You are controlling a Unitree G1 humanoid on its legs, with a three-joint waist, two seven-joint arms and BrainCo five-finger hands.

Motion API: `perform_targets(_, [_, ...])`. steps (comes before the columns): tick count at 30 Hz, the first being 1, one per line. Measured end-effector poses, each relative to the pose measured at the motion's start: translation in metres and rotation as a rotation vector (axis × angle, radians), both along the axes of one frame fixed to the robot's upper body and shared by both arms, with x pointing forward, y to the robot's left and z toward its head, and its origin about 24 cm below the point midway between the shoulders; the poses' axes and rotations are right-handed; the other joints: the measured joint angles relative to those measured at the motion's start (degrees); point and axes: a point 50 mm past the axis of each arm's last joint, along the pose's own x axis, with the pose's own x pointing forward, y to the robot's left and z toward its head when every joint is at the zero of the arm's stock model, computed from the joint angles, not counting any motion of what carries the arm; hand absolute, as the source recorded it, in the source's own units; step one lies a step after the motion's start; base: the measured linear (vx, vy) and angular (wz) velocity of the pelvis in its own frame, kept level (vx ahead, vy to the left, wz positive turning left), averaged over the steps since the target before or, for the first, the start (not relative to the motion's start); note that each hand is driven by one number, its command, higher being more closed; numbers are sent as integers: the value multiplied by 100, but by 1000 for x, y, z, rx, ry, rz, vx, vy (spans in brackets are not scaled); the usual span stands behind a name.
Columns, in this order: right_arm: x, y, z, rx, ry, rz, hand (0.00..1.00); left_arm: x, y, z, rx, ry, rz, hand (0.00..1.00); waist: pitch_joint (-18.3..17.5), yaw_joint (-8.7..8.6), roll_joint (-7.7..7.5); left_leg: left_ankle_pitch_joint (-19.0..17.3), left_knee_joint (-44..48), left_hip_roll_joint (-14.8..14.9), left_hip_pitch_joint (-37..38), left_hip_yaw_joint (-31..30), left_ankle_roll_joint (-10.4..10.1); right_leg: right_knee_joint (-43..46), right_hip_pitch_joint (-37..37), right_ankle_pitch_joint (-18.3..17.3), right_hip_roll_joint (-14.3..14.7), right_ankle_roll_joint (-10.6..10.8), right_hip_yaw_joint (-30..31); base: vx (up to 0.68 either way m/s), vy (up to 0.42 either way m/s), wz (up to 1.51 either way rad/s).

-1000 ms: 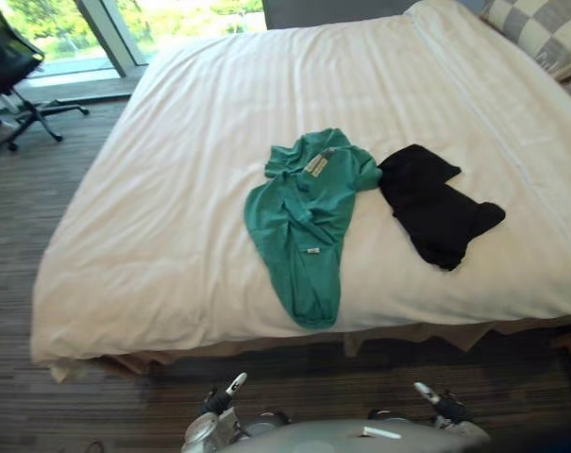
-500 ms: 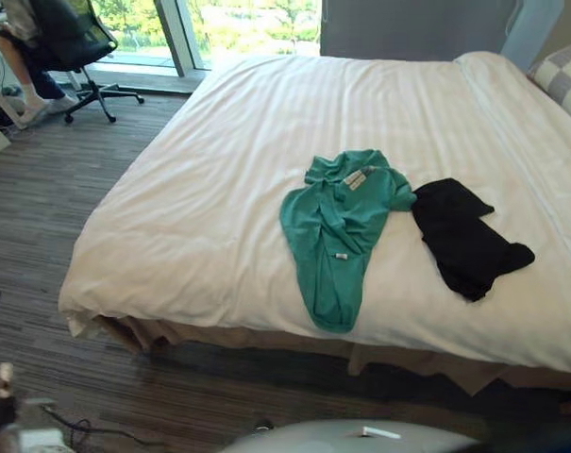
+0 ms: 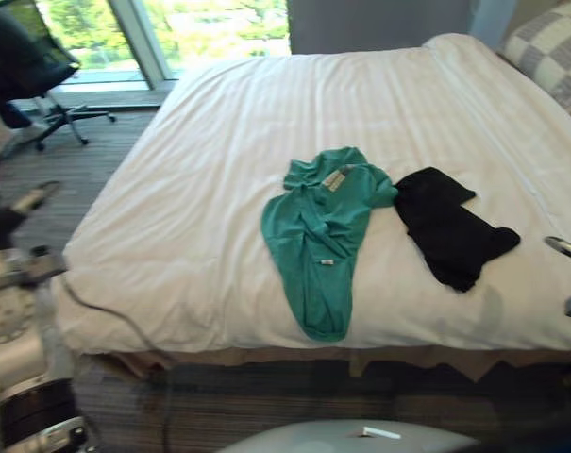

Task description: Tidy the bed and pick cloth on bed and put in laundry

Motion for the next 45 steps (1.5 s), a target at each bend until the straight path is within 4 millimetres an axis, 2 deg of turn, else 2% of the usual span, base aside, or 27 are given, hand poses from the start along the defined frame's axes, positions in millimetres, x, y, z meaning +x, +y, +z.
perform_targets(1, [0,5,-6,2,38,20,0,11,-14,-1,58,31,-39,0,30,-26,-32,-77,47,37,-25,85,-20,40,-106,1,49,-1,143,-46,-20,-52])
perform_targets(2, [-1,9,-7,5,51,32,0,17,-21,-1,75,46,-56,0,55,-54,-59,-79,57,36,-25,126,-18,66,-143,1,46,-2,199,-35,-22,-40])
perform_targets(4, [-1,19,-6,8,42,60,0,25,-25,-4,87,99,-51,0,104,-192,-74,-84,57,30,-23,140,-12,98,-177,1,44,-2,272,-38,-15,-16])
perform_targets(6, [-2,28,-3,-16,47,95,0,29,-27,-7,102,142,-30,0,159,-198,-51,-85,57,32,-89,193,-11,167,-333,1,46,-2,361,-50,-11,-20])
perform_targets(8, [1,33,-2,-16,49,115,0,36,-20,-12,117,181,30,0,237,-184,-24,-80,87,50,-270,280,-6,268,-604,6,61,-7,471,-72,-16,-24])
perform_targets(10, [7,37,2,-30,51,144,0,53,7,-25,130,313,125,0,371,-175,12,-69,164,91,-486,465,4,370,-972,52,107,-42,711,-74,-19,-41])
perform_targets(11, [10,38,5,-34,40,154,0,56,12,-24,134,329,146,0,419,-181,19,-64,172,97,-532,521,9,406,-1074,59,117,-48,775,-81,-15,-51])
perform_targets(12, [17,42,12,-40,12,181,0,64,16,-17,142,326,172,0,527,-198,10,-62,234,108,-657,642,14,558,-1311,59,120,-49,908,-87,-14,-45])
perform_targets(14, [24,49,28,-49,-51,231,0,84,2,7,152,262,164,0,697,-203,-13,-48,361,114,-975,766,40,823,-1766,57,102,-51,1071,-81,-16,-36])
perform_targets(16, [27,68,60,-93,-195,309,0,105,-18,39,170,196,154,0,1053,-326,-6,14,403,128,-1367,882,123,1114,-2320,57,71,-52,1176,-81,-38,-20])
perform_targets(18, [24,81,77,-105,-284,365,0,115,-29,51,181,188,153,0,1285,-396,-24,16,485,154,-1584,1026,125,1250,-2627,58,52,-53,1283,-43,-28,-26])
perform_targets(19, [20,87,85,-115,-325,389,0,119,-35,53,209,202,156,0,1415,-474,-34,16,510,179,-1669,1080,125,1312,-2754,59,62,-54,1291,14,-43,-22])
perform_targets(21, [14,92,92,-117,-370,412,0,124,-42,53,221,210,163,0,1531,-522,-51,15,575,239,-1790,1182,124,1339,-2892,70,96,-72,1307,65,-66,-14])
perform_targets(24, [5,98,101,-118,-424,445,0,129,-54,59,206,187,156,0,1700,-527,-61,9,657,321,-1868,1278,114,1352,-2967,76,150,-81,1323,82,-45,-8])
perform_targets(30, [0,108,114,-126,-489,534,0,133,-68,87,215,89,146,0,1914,-484,-80,7,945,391,-2200,1559,117,1615,-3388,68,140,-94,1434,68,-21,-5])
perform_targets(35, [0,112,126,-117,-558,614,0,140,-76,81,240,186,137,0,2060,-529,-81,1,1250,425,-2351,1777,126,1935,-3692,66,109,-93,1619,66,-16,-14])
perform_targets(38, [-6,117,139,-128,-628,672,0,148,-83,78,293,269,161,0,2153,-574,-64,-25,1454,455,-2538,1879,168,2086,-3938,64,84,-91,1694,63,-34,-10])
perform_targets(39, [-9,119,144,-129,-657,694,0,149,-85,81,307,284,169,100,2162,-582,-46,-41,1560,483,-2641,1883,192,2158,-4044,64,72,-91,1696,60,-50,1])
perform_targets(42, [-11,123,153,-146,-708,732,0,153,-93,76,364,343,132,100,2219,-519,73,-79,1721,530,-2701,1881,251,2491,-4205,64,61,-90,1691,40,-39,7])
perform_targets(45, [-10,127,164,-175,-758,759,0,155,-96,75,482,408,139,100,2215,-508,97,-98,1836,519,-2706,1866,277,2773,-4317,65,4,-90,1679,29,-51,6])
